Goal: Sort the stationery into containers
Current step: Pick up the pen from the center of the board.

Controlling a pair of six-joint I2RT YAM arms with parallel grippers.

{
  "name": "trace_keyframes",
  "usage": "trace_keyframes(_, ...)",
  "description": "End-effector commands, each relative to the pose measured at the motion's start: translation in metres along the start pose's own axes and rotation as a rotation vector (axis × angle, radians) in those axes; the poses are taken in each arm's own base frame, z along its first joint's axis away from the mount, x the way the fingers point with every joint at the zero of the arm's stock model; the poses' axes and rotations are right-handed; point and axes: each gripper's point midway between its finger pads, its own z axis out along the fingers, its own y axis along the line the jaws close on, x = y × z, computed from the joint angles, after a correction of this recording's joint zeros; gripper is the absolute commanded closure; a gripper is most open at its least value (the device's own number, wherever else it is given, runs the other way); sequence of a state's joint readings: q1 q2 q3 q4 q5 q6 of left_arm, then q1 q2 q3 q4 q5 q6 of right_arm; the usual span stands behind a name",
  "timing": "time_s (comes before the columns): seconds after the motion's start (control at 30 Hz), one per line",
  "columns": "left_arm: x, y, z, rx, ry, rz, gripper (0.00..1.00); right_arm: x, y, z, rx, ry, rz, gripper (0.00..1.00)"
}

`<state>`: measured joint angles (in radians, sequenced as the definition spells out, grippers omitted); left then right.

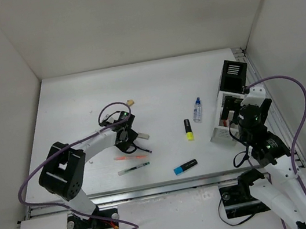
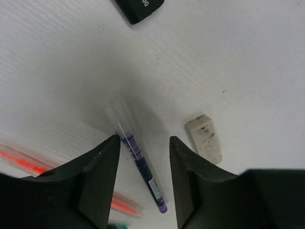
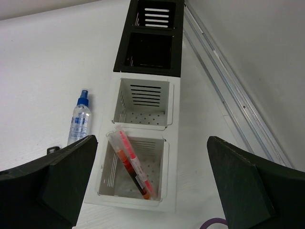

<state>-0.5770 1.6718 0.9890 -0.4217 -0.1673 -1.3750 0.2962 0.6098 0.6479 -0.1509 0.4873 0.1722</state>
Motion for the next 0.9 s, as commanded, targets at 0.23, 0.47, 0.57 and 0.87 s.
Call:
trace_keyframes(0.23, 0.001, -0.007, 0.008, -0.04, -0.001, 0.016, 0.97, -0.017, -0.013, -0.005, 0.068, -0.07, 0.059, 0.02)
trace_keyframes(0.47, -0.014, -0.028, -0.001, 0.001, -0.042, 0.061, 1.0, -0.019, -0.013, -0.007, 0.062, -0.075, 0.063, 0.02)
trace_keyframes(0.57, -0.03, -0.05, -0.022, 0.069, -0.105, 0.108, 1.0, -0.02, -0.009, -0.009, 0.031, -0.077, 0.053, 0.02)
trace_keyframes(0.87, -0.053, -0.198, -0.185, 0.773, -0.49, 0.632, 1.0, -0.037, -0.034, -0.026, 0.123, -0.167, 0.186, 0.02)
